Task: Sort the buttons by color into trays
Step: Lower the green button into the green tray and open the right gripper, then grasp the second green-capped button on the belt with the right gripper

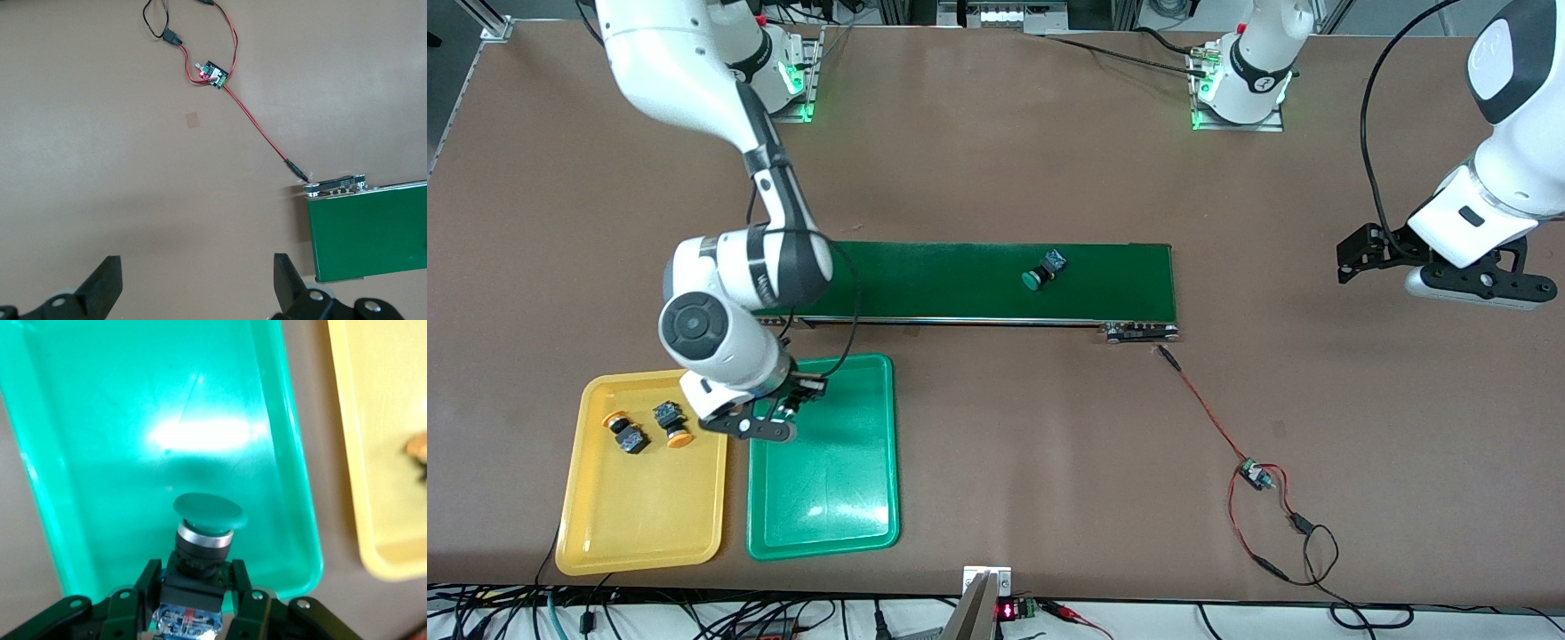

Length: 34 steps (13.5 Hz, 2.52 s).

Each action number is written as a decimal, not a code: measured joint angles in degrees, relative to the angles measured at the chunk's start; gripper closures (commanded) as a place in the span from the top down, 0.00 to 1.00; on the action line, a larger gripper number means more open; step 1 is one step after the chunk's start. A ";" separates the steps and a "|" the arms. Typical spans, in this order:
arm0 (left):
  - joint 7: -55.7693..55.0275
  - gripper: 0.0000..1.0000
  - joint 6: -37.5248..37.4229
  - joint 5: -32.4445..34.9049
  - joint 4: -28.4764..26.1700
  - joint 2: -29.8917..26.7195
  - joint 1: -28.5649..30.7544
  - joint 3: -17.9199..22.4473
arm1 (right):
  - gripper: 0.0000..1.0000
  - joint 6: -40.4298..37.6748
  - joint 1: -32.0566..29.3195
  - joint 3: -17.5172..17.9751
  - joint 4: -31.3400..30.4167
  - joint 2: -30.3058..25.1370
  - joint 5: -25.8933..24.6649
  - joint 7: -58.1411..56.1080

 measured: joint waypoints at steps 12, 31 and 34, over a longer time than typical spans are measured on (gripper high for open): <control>0.00 1.00 -0.69 0.00 0.04 0.00 0.00 -0.01 | 1.00 9.68 -2.32 0.26 2.64 7.23 -0.25 -11.80; 0.00 1.00 -0.97 0.00 0.07 0.00 0.00 -0.01 | 1.00 -17.53 21.55 1.76 1.14 -6.35 -0.17 35.68; 0.00 1.00 -0.97 0.00 0.07 0.00 0.00 -0.01 | 1.00 -17.42 23.83 1.77 1.01 -5.82 0.42 44.96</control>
